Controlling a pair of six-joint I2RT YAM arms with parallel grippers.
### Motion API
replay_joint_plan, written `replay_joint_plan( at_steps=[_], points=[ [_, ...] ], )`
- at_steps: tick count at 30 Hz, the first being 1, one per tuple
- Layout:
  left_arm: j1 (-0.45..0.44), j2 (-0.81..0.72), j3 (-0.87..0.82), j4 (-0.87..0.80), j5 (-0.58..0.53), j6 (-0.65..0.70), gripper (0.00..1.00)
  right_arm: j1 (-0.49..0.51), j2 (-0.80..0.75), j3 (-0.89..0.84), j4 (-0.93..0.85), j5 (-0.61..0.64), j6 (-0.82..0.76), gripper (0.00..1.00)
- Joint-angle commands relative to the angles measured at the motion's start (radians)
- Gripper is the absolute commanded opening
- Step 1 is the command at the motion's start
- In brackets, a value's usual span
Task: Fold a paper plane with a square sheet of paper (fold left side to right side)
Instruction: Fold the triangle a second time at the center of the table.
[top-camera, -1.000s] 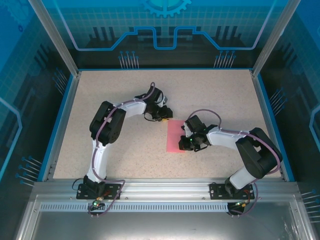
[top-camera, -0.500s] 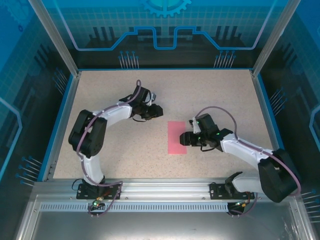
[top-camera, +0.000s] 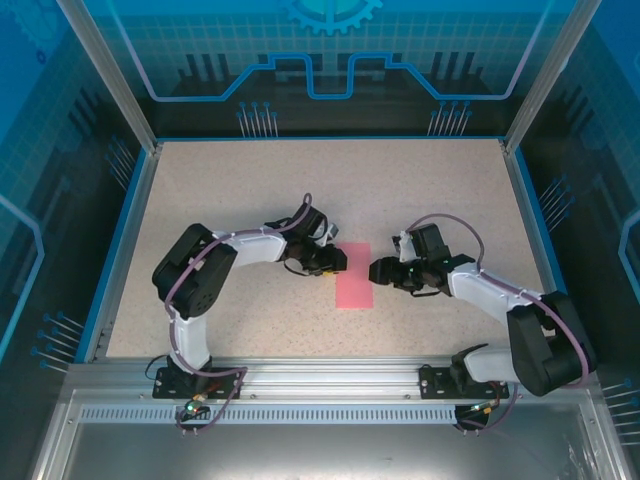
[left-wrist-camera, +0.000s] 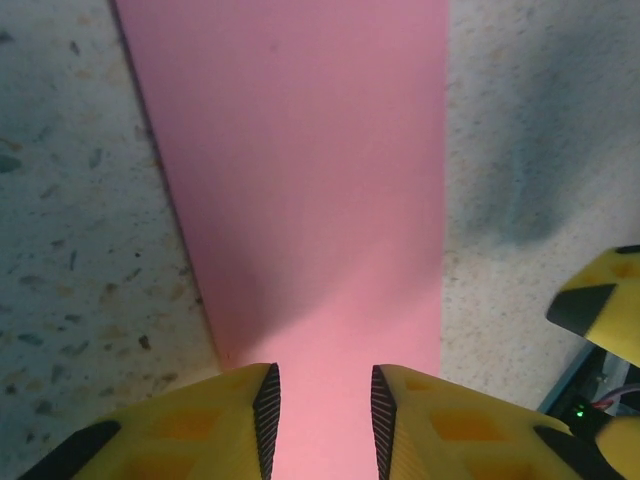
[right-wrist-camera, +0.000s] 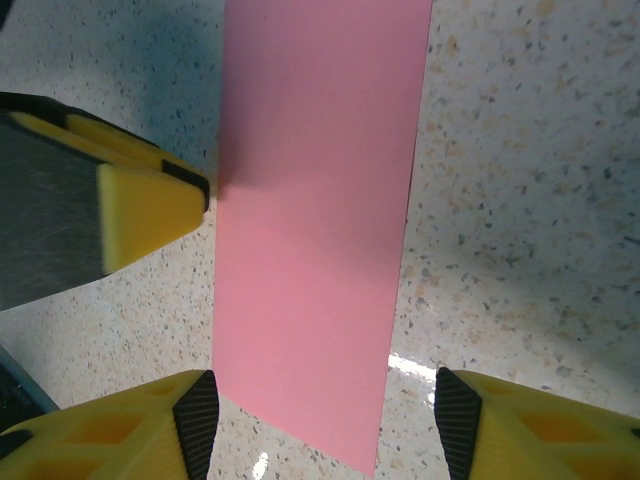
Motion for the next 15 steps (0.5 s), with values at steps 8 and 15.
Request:
replay_joint_plan(
  at_steps=[8,15],
  points=[
    [-0.012,0.049,0.028,-0.042,-0.024,0.003,0.33,-0.012,0.069,0.046,-0.057,-0.071,-0.011,0.62],
    [-0.015,0.035,0.006,-0.050,-0.046,0.011,0.33,-0.011,0.124,0.087,-0.089,-0.082,0.006,0.60]
  ],
)
